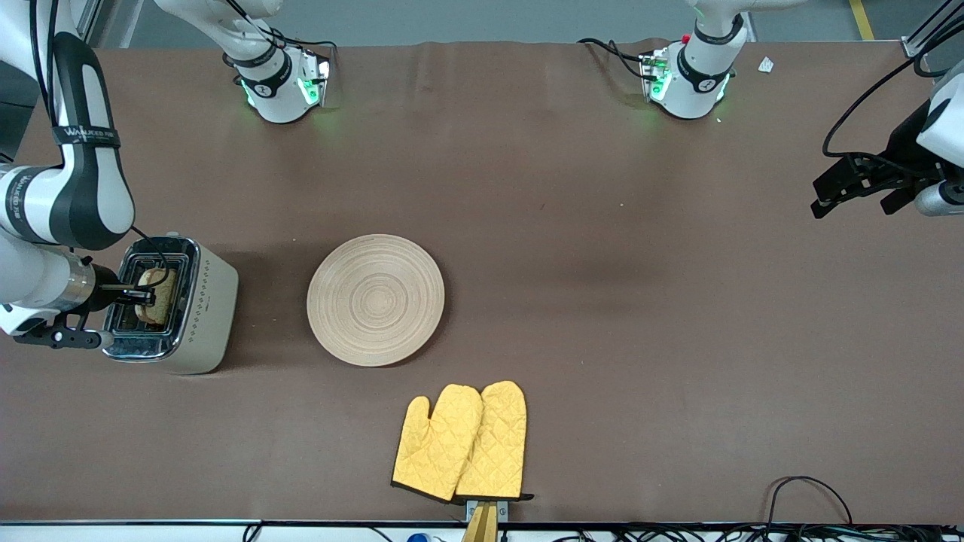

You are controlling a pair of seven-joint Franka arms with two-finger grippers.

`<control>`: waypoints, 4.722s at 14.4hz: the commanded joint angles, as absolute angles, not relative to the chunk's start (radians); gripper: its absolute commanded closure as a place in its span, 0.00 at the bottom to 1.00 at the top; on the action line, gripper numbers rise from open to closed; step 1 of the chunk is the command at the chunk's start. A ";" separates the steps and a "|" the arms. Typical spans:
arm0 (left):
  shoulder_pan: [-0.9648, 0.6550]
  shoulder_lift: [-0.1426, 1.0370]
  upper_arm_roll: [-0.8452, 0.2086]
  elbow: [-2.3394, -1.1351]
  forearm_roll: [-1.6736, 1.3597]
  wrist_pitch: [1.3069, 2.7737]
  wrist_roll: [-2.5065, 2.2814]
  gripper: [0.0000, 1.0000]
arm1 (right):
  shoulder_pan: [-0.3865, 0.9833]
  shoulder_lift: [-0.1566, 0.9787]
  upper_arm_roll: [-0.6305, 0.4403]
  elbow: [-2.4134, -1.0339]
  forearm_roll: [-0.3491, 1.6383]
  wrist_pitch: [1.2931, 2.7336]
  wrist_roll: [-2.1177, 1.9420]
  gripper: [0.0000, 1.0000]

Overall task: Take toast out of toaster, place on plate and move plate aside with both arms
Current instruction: 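Grasp the bread slice with the right gripper and lift it out, then move the bread onto the wooden plate while the left gripper reaches in, then release the bread on the plate while the left gripper grasps the rim, then slide the plate away from the toaster with the left gripper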

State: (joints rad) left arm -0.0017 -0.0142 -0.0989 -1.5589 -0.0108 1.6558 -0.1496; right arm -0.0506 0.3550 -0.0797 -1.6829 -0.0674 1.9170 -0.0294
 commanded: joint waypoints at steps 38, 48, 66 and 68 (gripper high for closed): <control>-0.575 0.865 -0.101 -1.419 -1.006 2.348 -0.127 0.00 | 0.172 0.214 -0.126 -2.006 0.338 2.065 -0.328 0.00; -0.670 1.014 -0.144 -1.298 -1.121 2.554 0.096 0.75 | 0.078 -0.043 -0.166 -1.733 0.105 1.651 -0.253 0.00; 0.009 0.687 -0.141 -1.376 -0.851 1.778 0.323 0.99 | 0.066 0.003 -0.161 -1.456 -0.095 1.379 -0.202 0.00; 0.154 0.710 -0.140 -1.376 -0.809 1.671 0.463 0.99 | 0.063 0.014 -0.161 -1.457 -0.077 1.426 -0.202 0.00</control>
State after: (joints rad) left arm 0.0441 0.7082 -0.1142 -1.3586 -0.8271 1.7573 0.3603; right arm 0.0703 -0.0025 -0.1672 -1.4831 -0.0973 1.4091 -0.2065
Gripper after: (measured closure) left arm 0.907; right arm 0.000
